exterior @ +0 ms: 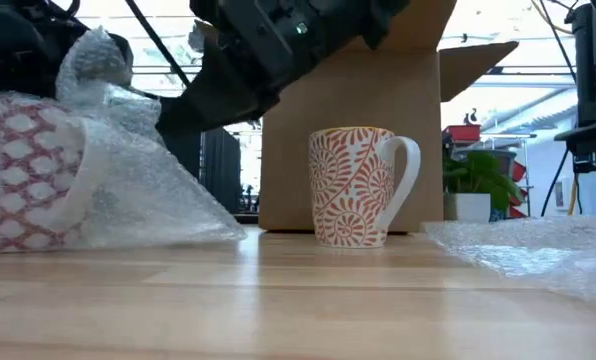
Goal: Wrap mug
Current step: Wrap the red mug with the bubble wrap
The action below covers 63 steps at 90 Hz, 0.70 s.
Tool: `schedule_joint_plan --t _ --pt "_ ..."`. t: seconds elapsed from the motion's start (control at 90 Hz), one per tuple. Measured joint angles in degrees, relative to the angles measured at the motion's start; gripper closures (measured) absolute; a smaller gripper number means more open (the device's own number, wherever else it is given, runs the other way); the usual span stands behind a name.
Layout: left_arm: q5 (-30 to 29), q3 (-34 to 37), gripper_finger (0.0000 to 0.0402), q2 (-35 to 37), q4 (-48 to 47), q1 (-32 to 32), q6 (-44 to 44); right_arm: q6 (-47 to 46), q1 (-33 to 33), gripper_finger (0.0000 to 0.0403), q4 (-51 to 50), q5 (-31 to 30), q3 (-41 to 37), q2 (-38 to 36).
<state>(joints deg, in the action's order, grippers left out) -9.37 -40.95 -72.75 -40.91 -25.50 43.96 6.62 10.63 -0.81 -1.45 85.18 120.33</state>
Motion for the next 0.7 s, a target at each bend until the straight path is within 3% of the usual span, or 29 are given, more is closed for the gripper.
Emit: schedule_joint_plan --t 0.322,0.7 --pt "0.2 0.0 0.0191 0.0 1.1 -0.1 0.6 -0.4 1.2 0.0245 14.4 0.3 -3.8 0.0" --pt "0.2 0.0 0.0191 0.0 1.5 -0.1 1.4 -0.4 0.7 0.0245 20.1 0.3 -3.4 0.4"
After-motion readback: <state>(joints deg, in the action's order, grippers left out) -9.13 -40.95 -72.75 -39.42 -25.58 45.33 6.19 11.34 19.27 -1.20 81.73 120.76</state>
